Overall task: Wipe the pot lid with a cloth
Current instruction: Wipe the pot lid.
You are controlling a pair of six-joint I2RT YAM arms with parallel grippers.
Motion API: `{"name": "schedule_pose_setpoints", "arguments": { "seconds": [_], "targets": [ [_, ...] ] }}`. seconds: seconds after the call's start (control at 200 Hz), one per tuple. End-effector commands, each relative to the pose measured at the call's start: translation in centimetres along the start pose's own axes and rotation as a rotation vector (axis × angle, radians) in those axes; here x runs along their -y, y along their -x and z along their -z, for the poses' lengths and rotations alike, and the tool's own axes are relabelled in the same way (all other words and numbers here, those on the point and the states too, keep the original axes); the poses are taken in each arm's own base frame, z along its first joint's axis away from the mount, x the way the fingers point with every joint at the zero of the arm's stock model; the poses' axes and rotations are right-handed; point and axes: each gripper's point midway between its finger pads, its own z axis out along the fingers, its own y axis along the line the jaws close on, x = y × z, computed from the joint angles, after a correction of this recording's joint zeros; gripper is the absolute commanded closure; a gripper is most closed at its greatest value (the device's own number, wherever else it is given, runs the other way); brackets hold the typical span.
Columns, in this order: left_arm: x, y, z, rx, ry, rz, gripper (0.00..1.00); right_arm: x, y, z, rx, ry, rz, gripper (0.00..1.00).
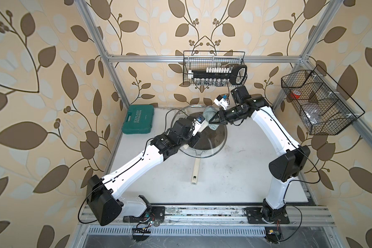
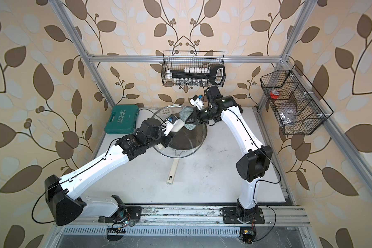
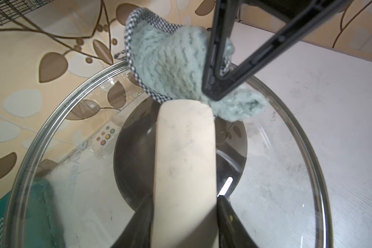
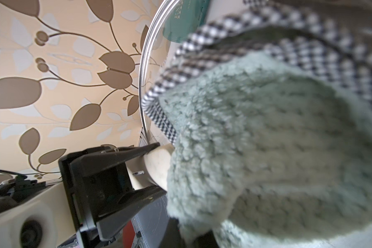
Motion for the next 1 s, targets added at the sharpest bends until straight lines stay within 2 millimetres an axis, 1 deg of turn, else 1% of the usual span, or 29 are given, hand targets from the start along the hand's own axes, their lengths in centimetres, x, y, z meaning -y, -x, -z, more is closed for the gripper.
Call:
{"name": "schedule_pose_setpoints", "arguments": {
  "seconds": [0.0,0.225,0.33,0.415,0.565,0.615,0.765,0.87,1.0],
  "targets": [
    [-2.1,10.6,7.1,0.422,0.061,0.061,1.0,-0.2,1.7,-1.5,0.013,0.008,0.011,1.0],
    [-2.0,10.8,7.7,0.443,0.061,0.07,1.0,-1.4,3.7,-4.1,0.018,0.024,0.022,1.0],
    [-2.2,10.7,7.7,0.445,0.07,0.078,1.0,-1.7,3.9,-4.8,0.017,0.021,0.02,1.0],
    [-2.4,10.7,7.8,0.449,0.082,0.092,1.0,-1.3,3.7,-4.9,0.017,-0.001,0.014,1.0],
    [-3.1,10.4,7.7,0.454,0.117,0.124,1.0,-0.3,2.9,-3.9,0.028,-0.046,0.009,1.0],
    [-3.3,10.3,7.8,0.459,0.132,0.137,1.0,0.3,2.6,-3.5,0.031,-0.056,-0.004,1.0],
    [-4.6,9.9,8.0,0.478,0.201,0.19,1.0,1.1,1.6,-1.8,0.05,-0.074,-0.021,1.0],
    [-5.5,9.7,8.0,0.485,0.249,0.233,1.0,1.5,0.5,-1.0,0.047,-0.084,-0.028,1.0],
    [-6.0,9.6,8.0,0.497,0.275,0.284,1.0,1.8,-1.1,-0.1,0.036,-0.094,-0.036,1.0]
  ]
}}
